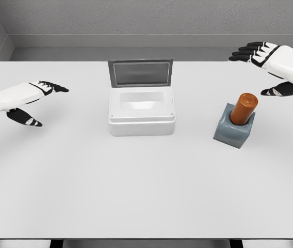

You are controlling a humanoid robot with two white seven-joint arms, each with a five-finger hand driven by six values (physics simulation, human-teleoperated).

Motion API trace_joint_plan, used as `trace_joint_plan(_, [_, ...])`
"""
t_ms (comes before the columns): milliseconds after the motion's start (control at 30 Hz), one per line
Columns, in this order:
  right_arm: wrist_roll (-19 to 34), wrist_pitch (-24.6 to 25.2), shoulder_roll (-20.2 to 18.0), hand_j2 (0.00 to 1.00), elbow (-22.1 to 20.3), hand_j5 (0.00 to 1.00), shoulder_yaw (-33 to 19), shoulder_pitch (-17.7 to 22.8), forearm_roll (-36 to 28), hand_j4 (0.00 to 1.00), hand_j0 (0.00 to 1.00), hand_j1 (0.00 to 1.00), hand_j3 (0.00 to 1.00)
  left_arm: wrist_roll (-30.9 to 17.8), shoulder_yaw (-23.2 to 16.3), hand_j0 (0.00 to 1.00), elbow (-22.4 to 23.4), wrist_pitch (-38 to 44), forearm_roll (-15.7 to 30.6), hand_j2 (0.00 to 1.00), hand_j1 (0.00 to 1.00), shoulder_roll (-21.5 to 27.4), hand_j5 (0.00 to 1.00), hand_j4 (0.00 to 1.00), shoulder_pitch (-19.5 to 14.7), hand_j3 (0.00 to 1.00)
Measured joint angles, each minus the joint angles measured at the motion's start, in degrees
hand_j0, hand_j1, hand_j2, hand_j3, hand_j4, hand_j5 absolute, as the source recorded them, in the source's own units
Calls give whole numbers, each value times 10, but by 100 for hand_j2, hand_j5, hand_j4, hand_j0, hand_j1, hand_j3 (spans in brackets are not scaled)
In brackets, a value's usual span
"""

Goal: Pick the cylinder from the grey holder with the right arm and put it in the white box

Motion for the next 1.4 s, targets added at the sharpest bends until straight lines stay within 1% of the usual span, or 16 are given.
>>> trace_joint_plan(133, [0, 0, -1, 100, -1, 100, -3, 0, -1, 100, 100, 100, 100, 0, 0, 100, -1, 0, 0, 100, 100, 2, 100, 100, 1, 100])
trace_joint_plan(200, [8, 0, -12, 100, -1, 100, -4, 3, -2, 100, 100, 100, 100, 0, 0, 100, -1, 0, -1, 100, 100, 2, 100, 100, 1, 100])
trace_joint_plan(300, [60, 0, -32, 100, -1, 100, -4, 2, -3, 100, 100, 100, 100, 0, 0, 100, -1, 0, -1, 100, 100, 3, 100, 100, 0, 100])
trace_joint_plan(367, [114, 0, -40, 100, -2, 100, -7, 4, -4, 100, 100, 100, 100, 0, 0, 100, -2, 0, -1, 100, 100, 3, 100, 100, 0, 100])
trace_joint_plan(467, [193, -1, -43, 100, -3, 100, -28, 6, -6, 100, 100, 100, 100, -2, 0, 100, -2, 0, -2, 100, 100, 4, 100, 100, 0, 100])
trace_joint_plan(533, [228, -1, -41, 100, -2, 100, -35, 3, -7, 100, 100, 100, 100, -2, 1, 100, -3, 0, -2, 100, 100, 6, 100, 100, 0, 100])
trace_joint_plan(600, [246, -1, -36, 100, -2, 100, -40, 0, -7, 100, 100, 100, 100, -2, 1, 100, -2, 0, -2, 100, 100, 9, 100, 100, -1, 100])
trace_joint_plan(700, [259, -1, -17, 100, 2, 100, -45, -5, -6, 100, 100, 100, 100, -2, 8, 100, 1, 0, -1, 100, 100, 12, 100, 100, 0, 100])
trace_joint_plan(733, [261, -1, -10, 100, 3, 100, -47, -17, -7, 100, 100, 100, 100, -2, 10, 100, 2, 0, -1, 100, 100, 12, 100, 100, 0, 100])
trace_joint_plan(867, [265, -1, 10, 100, 23, 100, -47, -30, -6, 100, 100, 100, 100, -2, 13, 100, 4, 0, -1, 100, 100, 13, 100, 100, 0, 100])
trace_joint_plan(967, [266, -1, 18, 100, 36, 100, -42, -37, -5, 100, 100, 100, 100, -2, 13, 100, 5, 0, -1, 100, 100, 13, 100, 100, 2, 100])
trace_joint_plan(1000, [266, -1, 21, 100, 39, 100, -37, -45, -5, 100, 100, 100, 100, -3, 13, 100, 4, 0, 0, 100, 100, 13, 100, 100, 4, 100])
trace_joint_plan(1067, [266, -1, 27, 100, 42, 100, -26, -47, -4, 100, 100, 100, 100, -3, 12, 100, 3, 0, 0, 100, 100, 13, 100, 100, 8, 100])
trace_joint_plan(1167, [266, -1, 31, 100, 43, 100, -10, -47, -3, 100, 100, 100, 100, -3, 8, 100, 1, 0, 1, 100, 100, 14, 100, 100, 10, 100])
trace_joint_plan(1233, [266, -1, 32, 100, 42, 100, -2, -47, -3, 100, 100, 100, 100, -3, 6, 100, 0, 0, 0, 100, 100, 14, 100, 100, 21, 100])
trace_joint_plan(1400, [266, -1, 37, 100, 42, 100, 14, -46, -3, 100, 100, 100, 100, -3, 5, 100, -1, 0, -2, 100, 100, 15, 100, 100, 22, 100])
